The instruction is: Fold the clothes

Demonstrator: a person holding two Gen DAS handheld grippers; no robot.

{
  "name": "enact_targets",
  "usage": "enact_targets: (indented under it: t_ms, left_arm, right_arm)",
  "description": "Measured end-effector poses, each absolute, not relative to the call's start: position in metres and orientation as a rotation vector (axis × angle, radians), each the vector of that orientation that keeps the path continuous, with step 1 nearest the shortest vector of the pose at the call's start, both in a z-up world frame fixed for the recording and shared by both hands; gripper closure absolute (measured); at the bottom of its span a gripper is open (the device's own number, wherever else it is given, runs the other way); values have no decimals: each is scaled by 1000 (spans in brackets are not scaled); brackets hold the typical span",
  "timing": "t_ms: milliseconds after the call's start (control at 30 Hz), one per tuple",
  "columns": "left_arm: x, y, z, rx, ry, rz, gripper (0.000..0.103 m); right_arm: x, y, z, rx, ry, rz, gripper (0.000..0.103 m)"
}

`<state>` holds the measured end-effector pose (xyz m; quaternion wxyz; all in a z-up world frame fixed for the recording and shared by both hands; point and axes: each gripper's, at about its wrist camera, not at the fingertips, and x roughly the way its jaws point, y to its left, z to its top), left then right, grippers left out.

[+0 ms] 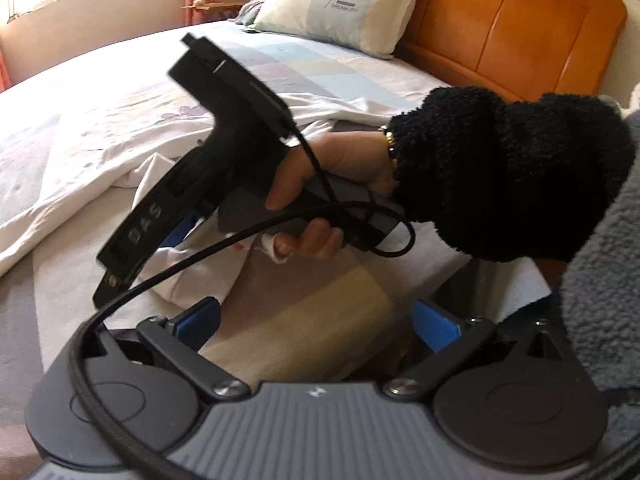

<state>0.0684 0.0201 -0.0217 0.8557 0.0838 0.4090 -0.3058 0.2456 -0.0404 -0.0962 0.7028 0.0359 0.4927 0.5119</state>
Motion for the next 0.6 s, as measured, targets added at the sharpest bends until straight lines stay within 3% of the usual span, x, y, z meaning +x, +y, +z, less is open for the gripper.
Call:
enact_targets:
  t_ms: [200,300,600]
  left_arm:
    - [66,10,-19,188,856,-678,1]
    - [65,2,-17,203,845,-688,1]
    - [63,-11,-20,222,832,-742,1]
  right_arm:
    - [231,-56,-85,147,1113,1206,0]
    - [228,-69,-67,98,1020,1120,0]
    - [224,-224,-34,309,866,783,0]
